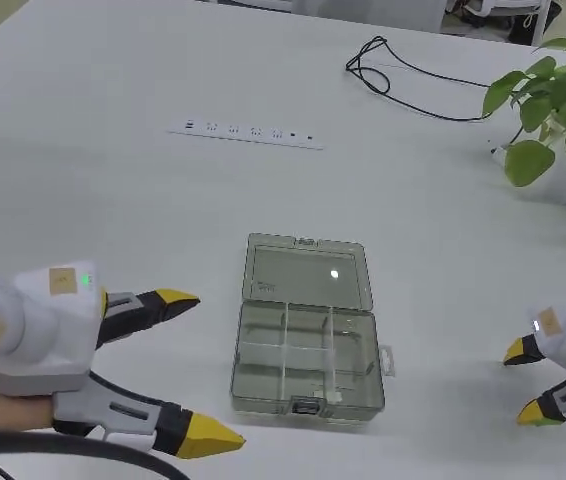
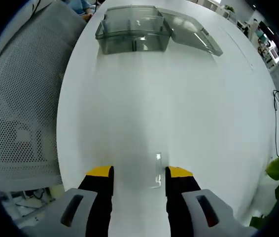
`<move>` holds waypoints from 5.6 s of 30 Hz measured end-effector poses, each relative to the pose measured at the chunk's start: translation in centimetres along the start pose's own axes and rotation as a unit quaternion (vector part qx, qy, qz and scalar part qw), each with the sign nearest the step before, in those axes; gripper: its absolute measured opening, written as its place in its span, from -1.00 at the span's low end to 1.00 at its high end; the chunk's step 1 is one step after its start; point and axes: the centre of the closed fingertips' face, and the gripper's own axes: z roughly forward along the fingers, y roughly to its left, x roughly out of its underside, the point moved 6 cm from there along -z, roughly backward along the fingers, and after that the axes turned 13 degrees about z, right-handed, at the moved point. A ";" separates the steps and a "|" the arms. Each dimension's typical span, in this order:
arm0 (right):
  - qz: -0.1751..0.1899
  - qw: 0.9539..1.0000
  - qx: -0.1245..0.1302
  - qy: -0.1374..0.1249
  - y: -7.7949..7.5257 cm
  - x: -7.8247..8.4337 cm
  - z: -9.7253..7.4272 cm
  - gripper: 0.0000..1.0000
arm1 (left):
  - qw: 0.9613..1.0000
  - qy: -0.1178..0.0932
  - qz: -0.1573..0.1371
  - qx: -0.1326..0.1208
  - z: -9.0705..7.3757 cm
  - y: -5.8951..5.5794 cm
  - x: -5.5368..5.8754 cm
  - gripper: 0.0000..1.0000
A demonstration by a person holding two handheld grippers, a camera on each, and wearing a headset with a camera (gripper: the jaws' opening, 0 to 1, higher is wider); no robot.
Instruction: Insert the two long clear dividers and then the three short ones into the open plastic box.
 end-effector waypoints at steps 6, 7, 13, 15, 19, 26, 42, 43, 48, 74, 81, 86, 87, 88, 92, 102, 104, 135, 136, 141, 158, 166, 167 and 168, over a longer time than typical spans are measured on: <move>0.004 1.000 0.004 -0.003 0.1 0.0 0.0 -0.34 | 1.000 -0.001 0.001 0.002 0.0 -0.1 0.0 1.00; 0.005 1.000 0.004 -0.003 0.1 0.0 0.0 -0.34 | 1.000 -0.001 0.001 0.002 0.0 -0.1 0.0 1.00; 0.011 1.000 0.007 -0.004 0.2 0.0 0.0 -0.34 | 1.000 0.000 0.003 0.003 0.0 -0.2 -0.1 1.00; 0.010 1.000 0.010 -0.003 0.3 0.0 0.0 -0.34 | 1.000 0.001 0.004 0.004 -0.1 -0.2 -0.1 1.00; 0.012 1.000 0.015 -0.010 0.5 -0.3 -0.5 -0.35 | 1.000 0.001 0.006 0.005 -0.1 -0.2 -0.1 1.00; 0.009 0.999 0.029 -0.039 1.0 -2.1 -2.1 -0.35 | 1.000 -0.003 0.005 0.003 -0.3 0.0 -0.4 1.00; -0.014 0.986 0.069 -0.149 4.1 -11.3 -8.6 -0.35 | 0.999 -0.032 -0.024 -0.010 0.4 0.7 -3.3 0.83; -0.016 0.985 0.073 -0.158 4.4 -12.0 -9.1 -0.35 | 0.999 -0.041 -0.028 -0.012 0.5 0.8 -3.8 0.81; -0.026 0.979 0.080 -0.183 5.8 -14.7 -10.7 -0.35 | 0.996 -0.061 -0.061 -0.009 1.4 0.8 -5.7 0.66; -0.084 0.973 0.101 -0.190 11.1 -20.9 -11.8 -0.35 | 0.958 -0.077 -0.273 0.051 7.7 -2.2 -8.1 -0.45; -0.088 0.973 0.102 -0.189 11.6 -21.2 -11.9 -0.35 | 0.953 -0.073 -0.289 0.053 7.9 -2.4 -7.9 -0.71; -0.088 0.973 0.102 -0.188 11.8 -21.4 -12.0 -0.35 | 0.952 -0.071 -0.293 0.057 8.0 -2.7 -8.0 -0.78; -0.090 0.973 0.105 -0.186 11.8 -21.3 -12.0 -0.35 | 0.952 -0.071 -0.293 0.057 8.0 -2.7 -8.0 -0.80; -0.089 0.973 0.106 -0.185 11.8 -21.3 -11.9 -0.35 | 0.952 -0.071 -0.293 0.057 8.0 -2.8 -8.0 -0.84; -0.090 0.973 0.108 -0.181 11.9 -21.4 -11.9 -0.35 | 0.952 -0.071 -0.293 0.061 8.1 -3.0 -8.1 -0.92; -0.098 0.972 0.120 -0.175 11.9 -21.4 -11.8 -0.34 | 0.945 -0.075 -0.314 0.056 8.2 -3.1 -8.2 -1.00; -0.101 0.972 0.122 -0.175 12.0 -21.4 -11.8 -0.34 | 0.944 -0.076 -0.316 0.054 8.1 -3.1 -8.2 -1.00; -0.024 0.963 -0.118 -0.240 12.0 -20.4 -14.7 -0.67 | 0.986 -0.094 -0.012 0.140 6.6 -5.3 -8.8 -1.00; -0.023 0.963 -0.124 -0.239 12.2 -20.4 -14.7 -0.68 | 0.985 -0.096 -0.009 0.140 6.6 -5.3 -8.8 -1.00; -0.029 0.960 -0.147 -0.235 12.4 -20.6 -14.2 -0.77 | 0.983 -0.110 0.005 0.146 6.4 -5.4 -9.2 -1.00; -0.022 0.957 -0.171 -0.234 13.0 -20.7 -13.7 -0.94 | 0.982 -0.108 0.025 0.152 6.2 -5.5 -9.0 -1.00; -0.021 0.956 -0.173 -0.236 13.2 -20.8 -13.7 -0.95 | 0.982 -0.109 0.030 0.149 6.0 -5.5 -8.9 -1.00; -0.021 0.956 -0.172 -0.236 13.1 -20.8 -13.6 -0.95 | 0.982 -0.108 0.030 0.149 6.0 -5.5 -8.9 -1.00; -0.021 0.956 -0.172 -0.236 13.1 -20.8 -13.6 -0.95 | 0.982 -0.108 0.030 0.149 6.0 -5.5 -8.9 -1.00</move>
